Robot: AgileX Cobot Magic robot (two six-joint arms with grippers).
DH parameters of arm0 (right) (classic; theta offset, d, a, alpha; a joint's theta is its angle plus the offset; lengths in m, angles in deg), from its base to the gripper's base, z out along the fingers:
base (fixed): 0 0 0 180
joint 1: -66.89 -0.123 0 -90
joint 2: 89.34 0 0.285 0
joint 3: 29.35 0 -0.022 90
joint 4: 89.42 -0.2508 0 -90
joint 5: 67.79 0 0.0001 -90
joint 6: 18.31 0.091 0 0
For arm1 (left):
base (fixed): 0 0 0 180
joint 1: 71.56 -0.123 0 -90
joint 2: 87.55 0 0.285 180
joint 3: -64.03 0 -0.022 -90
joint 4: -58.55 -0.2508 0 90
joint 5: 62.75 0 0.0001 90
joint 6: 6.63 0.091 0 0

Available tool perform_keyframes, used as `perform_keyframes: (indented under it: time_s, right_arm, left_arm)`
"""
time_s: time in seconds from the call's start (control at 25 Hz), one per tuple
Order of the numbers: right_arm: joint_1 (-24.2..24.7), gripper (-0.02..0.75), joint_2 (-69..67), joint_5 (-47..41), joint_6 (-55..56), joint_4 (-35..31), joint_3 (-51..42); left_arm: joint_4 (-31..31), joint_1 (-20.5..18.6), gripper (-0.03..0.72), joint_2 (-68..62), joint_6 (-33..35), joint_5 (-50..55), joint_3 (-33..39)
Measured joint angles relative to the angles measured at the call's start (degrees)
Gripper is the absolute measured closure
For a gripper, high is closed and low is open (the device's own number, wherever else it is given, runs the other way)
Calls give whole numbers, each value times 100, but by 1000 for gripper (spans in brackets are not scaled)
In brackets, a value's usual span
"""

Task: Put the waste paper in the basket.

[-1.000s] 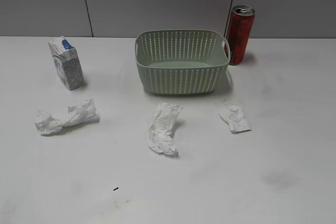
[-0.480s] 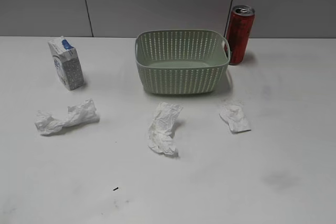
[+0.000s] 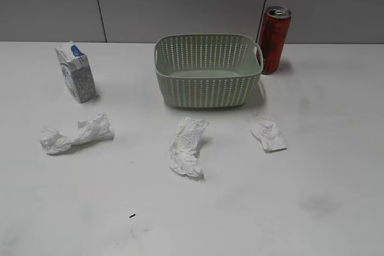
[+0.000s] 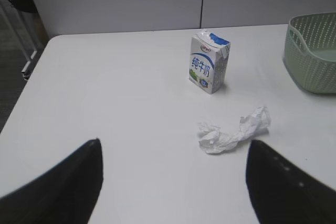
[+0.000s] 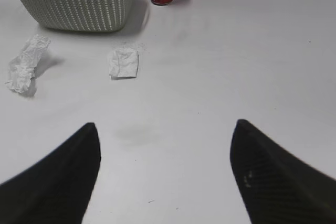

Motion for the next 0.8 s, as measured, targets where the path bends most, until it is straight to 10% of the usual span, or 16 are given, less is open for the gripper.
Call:
perform_keyframes:
  time_s: [0.8]
  right_arm:
    - [0, 152, 0, -5, -10, 0, 0]
  left_arm:
    - [374, 1444, 92, -5317, 1588, -1079, -1368]
